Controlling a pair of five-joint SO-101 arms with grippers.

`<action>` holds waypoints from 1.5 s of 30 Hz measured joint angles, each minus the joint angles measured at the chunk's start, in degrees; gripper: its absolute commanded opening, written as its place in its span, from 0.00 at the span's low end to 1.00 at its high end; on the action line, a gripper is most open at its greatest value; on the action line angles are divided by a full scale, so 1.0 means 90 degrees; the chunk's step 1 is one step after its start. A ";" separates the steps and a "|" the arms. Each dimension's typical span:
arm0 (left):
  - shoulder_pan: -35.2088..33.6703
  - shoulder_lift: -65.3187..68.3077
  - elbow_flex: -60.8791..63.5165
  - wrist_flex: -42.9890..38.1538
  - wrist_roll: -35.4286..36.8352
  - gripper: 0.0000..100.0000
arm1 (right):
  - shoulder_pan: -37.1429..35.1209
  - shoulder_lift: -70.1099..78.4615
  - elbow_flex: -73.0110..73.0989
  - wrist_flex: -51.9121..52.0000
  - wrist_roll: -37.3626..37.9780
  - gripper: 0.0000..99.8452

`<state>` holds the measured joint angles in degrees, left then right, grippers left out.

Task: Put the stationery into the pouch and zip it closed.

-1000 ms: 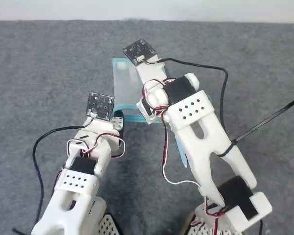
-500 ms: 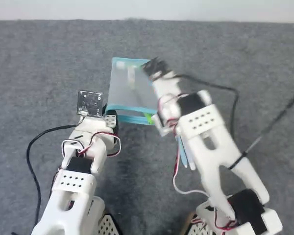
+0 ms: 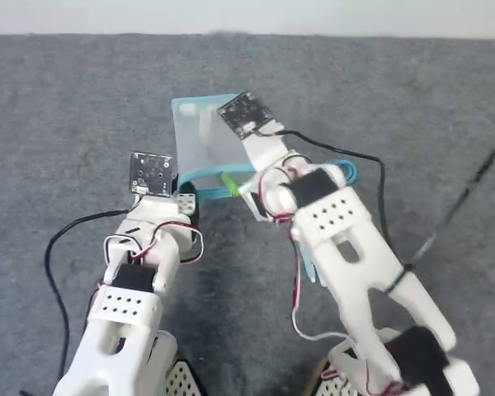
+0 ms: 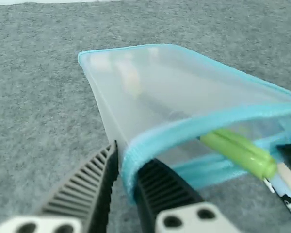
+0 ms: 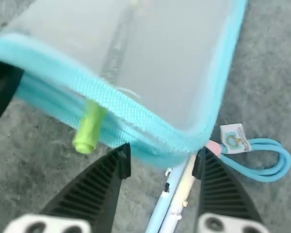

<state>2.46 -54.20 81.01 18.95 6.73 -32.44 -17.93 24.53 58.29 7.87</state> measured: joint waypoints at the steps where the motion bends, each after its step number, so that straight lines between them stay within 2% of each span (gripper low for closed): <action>1: 0.0010 0.0000 0.0000 0.0000 -0.0049 0.01 | 0.0000 -0.0186 0.0098 -0.0029 0.0000 0.20; 5: 0.0020 0.0000 0.0010 0.0000 -0.0049 0.01 | -0.0010 -0.1123 0.0772 -0.0303 0.0000 0.20; 9: 0.0020 0.0000 0.0010 0.0000 -0.0049 0.01 | -0.0010 -0.1241 0.1123 -0.0469 0.0186 0.20; 24: 0.0020 0.0000 0.0010 0.0000 -0.0049 0.01 | -0.0459 0.0498 0.0615 -0.1455 0.0283 0.20; 29: 0.0020 0.0000 0.0010 0.0000 -0.0049 0.01 | -0.0166 0.0576 0.0127 -0.0957 0.0225 0.20; 35: 0.0020 0.0000 0.0010 0.0000 -0.0049 0.01 | -0.0029 -0.0342 0.0107 0.0029 0.0225 0.20; 40: 0.0020 0.0000 0.0010 0.0000 -0.0049 0.01 | -0.0049 -0.0752 0.0107 0.0029 0.0205 0.20; 45: 0.0020 0.0000 0.0010 0.0000 -0.0049 0.01 | -0.0400 -0.0694 0.0205 -0.0420 0.0195 0.20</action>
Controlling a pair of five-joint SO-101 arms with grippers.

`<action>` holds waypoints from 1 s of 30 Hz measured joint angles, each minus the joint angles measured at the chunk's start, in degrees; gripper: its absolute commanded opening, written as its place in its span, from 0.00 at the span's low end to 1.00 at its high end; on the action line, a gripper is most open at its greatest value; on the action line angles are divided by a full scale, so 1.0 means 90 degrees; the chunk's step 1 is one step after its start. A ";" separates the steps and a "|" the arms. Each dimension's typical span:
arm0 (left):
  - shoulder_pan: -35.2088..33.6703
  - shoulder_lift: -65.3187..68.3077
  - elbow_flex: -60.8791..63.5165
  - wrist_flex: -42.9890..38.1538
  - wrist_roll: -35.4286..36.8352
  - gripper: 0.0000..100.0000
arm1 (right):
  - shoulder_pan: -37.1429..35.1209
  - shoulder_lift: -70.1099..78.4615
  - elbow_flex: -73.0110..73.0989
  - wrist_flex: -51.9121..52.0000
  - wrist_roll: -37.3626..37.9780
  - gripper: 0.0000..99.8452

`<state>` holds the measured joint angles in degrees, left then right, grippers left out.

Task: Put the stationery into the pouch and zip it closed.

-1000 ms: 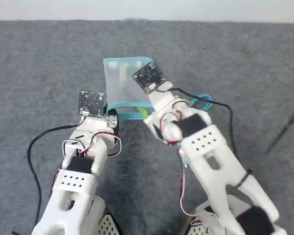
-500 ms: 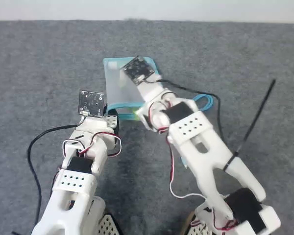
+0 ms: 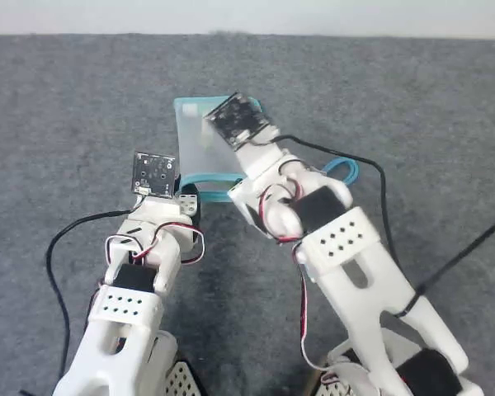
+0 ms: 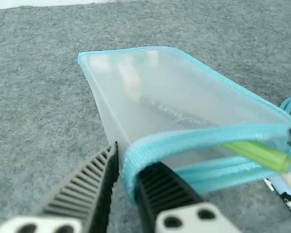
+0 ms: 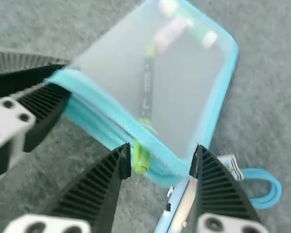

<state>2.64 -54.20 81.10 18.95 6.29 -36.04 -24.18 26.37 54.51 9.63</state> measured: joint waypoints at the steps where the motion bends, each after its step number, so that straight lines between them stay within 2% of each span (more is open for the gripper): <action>1: 0.0000 0.0000 0.0000 0.0000 0.0000 0.01 | 0.0000 0.0098 0.0049 -0.0088 0.0000 0.20; 12: 0.0000 0.0000 0.0000 0.0000 0.0000 0.01 | -0.0010 0.1192 0.0137 -0.0479 0.0000 0.20; 19: 0.0000 0.0000 0.0000 0.0000 0.0000 0.01 | 0.0088 0.1446 0.0137 -0.0518 0.0010 0.00; 26: 0.0000 0.0000 0.0000 0.0000 -0.0010 0.01 | 0.0254 0.1446 0.0039 -0.0215 -0.0020 0.01; 30: 0.0059 0.0000 0.0000 0.0000 -0.0010 0.01 | 0.0547 0.1446 -0.0342 0.0449 -0.0527 0.01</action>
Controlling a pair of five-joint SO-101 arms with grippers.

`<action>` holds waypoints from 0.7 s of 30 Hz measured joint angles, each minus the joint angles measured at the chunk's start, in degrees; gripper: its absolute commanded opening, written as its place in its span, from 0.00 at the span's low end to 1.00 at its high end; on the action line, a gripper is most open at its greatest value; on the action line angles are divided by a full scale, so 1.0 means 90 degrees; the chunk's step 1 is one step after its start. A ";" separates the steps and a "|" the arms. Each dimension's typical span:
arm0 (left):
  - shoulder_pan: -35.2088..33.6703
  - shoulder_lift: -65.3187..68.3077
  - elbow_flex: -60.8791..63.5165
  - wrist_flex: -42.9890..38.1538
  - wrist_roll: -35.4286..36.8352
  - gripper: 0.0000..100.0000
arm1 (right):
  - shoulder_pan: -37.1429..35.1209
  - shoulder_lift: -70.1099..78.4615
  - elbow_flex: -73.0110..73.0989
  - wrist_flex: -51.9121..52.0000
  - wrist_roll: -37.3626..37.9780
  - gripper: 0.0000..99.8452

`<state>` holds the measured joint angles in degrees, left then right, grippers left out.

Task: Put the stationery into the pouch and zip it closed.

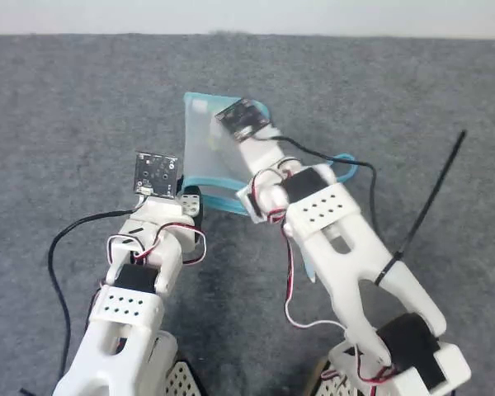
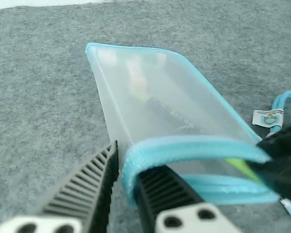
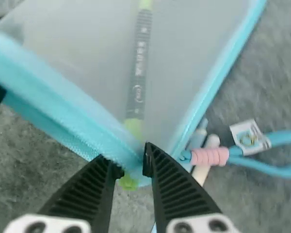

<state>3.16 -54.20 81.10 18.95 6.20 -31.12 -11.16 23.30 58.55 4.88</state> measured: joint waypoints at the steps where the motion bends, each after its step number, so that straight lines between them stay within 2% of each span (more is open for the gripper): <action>1: 0.0000 0.0000 0.0000 0.0000 0.0000 0.01 | 0.0098 0.0000 -0.0088 0.0117 -0.0107 0.01; 8: 0.0029 -0.0010 0.0000 0.0000 0.0000 0.01 | 0.0303 0.0000 -0.0205 0.0410 -0.0322 0.02; 13: 0.0029 -0.0010 0.0000 0.0000 0.0000 0.01 | 0.0293 -0.0127 -0.0381 0.0742 -0.0039 0.15; 18: -0.0020 -0.0010 0.0000 0.0000 0.0000 0.01 | 0.0332 -0.1270 -0.0176 0.0996 0.0342 0.14; 21: -0.0020 0.0000 0.0000 0.0000 0.0000 0.01 | -0.0039 -0.2198 0.0361 0.0977 0.0469 0.13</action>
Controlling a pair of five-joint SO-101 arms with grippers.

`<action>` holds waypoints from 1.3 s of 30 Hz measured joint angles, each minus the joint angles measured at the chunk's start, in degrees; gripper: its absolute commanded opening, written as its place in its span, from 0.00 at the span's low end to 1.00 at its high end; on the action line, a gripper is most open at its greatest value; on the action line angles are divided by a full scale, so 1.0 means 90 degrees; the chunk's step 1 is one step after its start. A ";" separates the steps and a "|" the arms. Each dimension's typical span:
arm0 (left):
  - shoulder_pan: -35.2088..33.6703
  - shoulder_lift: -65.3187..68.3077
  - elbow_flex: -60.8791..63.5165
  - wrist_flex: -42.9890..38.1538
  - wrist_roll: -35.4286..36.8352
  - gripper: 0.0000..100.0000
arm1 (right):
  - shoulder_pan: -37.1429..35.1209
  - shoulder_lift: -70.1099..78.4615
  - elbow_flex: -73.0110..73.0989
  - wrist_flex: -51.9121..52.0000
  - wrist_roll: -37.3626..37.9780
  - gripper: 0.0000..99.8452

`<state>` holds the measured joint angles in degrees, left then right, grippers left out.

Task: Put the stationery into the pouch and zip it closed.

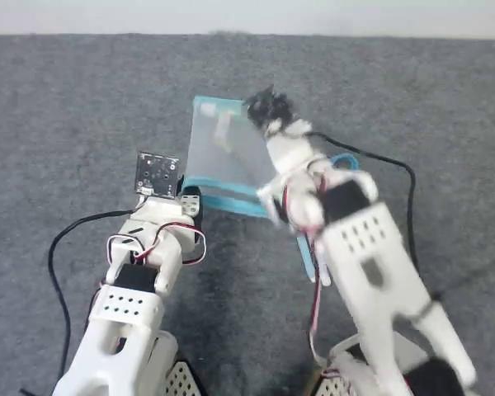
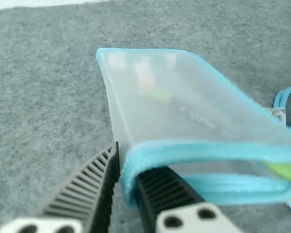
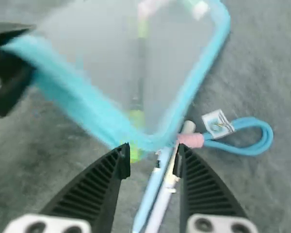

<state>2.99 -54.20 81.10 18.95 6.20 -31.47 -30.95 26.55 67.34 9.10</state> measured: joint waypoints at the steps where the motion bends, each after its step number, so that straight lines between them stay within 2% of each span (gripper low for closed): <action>1: 0.0000 0.0000 0.0000 0.0000 0.0000 0.01 | -0.0098 -0.0244 0.0215 -0.0078 0.0020 0.13; 7: 0.0000 0.0000 0.0000 0.0000 0.0000 0.01 | -0.0283 -0.0567 0.0957 -0.0684 0.0098 0.13; 22: -0.0020 0.0000 0.0000 0.0000 0.0000 0.01 | -0.0322 0.1065 0.0977 -0.1621 0.0332 0.13; 29: -0.0020 0.0000 0.0000 0.0000 0.0000 0.01 | -0.0352 0.0996 0.0967 -0.1201 0.0342 0.13; 39: -0.0029 0.0000 0.0000 0.0000 0.0000 0.01 | -0.1016 0.0147 0.0967 -0.0889 0.0342 0.13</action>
<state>2.73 -54.20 81.10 18.95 6.20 -40.62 -29.63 35.25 59.34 12.18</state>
